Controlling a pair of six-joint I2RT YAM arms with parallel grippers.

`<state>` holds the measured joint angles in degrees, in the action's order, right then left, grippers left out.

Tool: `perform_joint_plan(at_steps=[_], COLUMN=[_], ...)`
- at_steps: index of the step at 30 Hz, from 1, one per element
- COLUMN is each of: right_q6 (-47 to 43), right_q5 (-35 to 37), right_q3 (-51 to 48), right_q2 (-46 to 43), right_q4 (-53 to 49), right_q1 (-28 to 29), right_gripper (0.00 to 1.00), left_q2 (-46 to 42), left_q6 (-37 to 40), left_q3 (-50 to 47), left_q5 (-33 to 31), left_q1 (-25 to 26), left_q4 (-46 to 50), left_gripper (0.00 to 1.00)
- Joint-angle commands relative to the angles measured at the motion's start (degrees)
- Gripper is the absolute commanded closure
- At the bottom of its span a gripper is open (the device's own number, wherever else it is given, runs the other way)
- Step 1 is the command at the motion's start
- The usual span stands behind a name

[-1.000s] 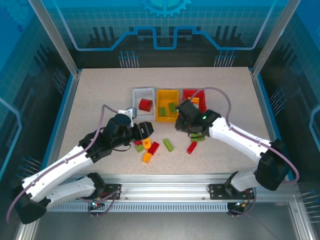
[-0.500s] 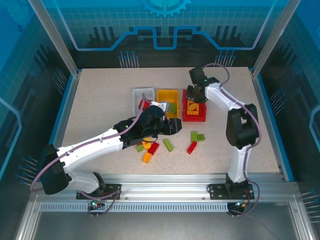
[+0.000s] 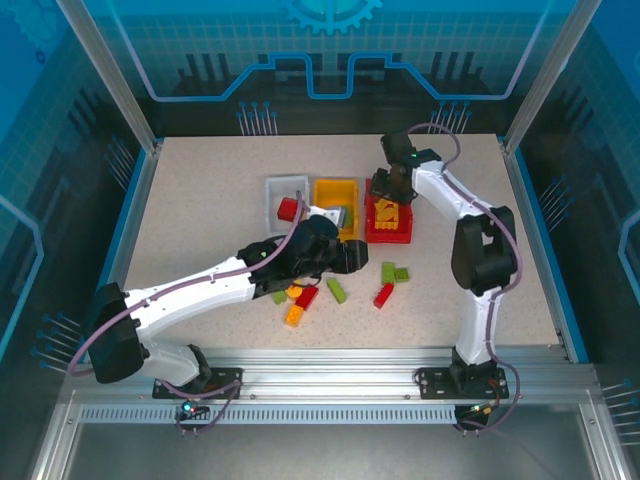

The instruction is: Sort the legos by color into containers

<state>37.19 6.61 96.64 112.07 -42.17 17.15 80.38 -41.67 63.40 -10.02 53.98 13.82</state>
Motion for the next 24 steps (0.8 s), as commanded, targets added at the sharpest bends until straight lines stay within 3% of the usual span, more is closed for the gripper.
perform_joint_plan(at_steps=[1,8,13,15,19,24], right_q6=[-1.70,-8.22,-10.17,-7.58,0.69,13.39], right_q5=[1.31,-1.71,-4.23,-2.18,4.80,12.29], right_q3=[-3.67,-25.17,-42.34,-47.43,-52.78,-55.76], right_q2=[-11.26,-35.90,-54.49,-60.60,-68.81,-79.92], right_q4=[-0.22,7.52,11.58,9.47,1.67,-9.36], right_q1=[0.03,5.71,15.57,20.33,26.95,29.87], right_gripper=[0.49,0.47,0.42,0.40,0.41,0.41], left_q2=[-1.07,-4.58,-8.53,-9.53,-5.98,9.52], left_q6=[-0.95,-7.04,-11.25,-12.13,-6.89,6.15], left_q3=[-1.17,-4.44,-9.10,-10.19,-8.56,3.08], left_q5=[-2.89,-7.02,-8.17,-7.97,-2.17,0.81], left_q1=[0.56,0.60,0.65,0.61,1.42,6.64], left_q4=[3.23,12.52,15.96,16.20,10.27,7.57], left_gripper=[0.41,0.40,0.40,0.39,0.39,0.36])
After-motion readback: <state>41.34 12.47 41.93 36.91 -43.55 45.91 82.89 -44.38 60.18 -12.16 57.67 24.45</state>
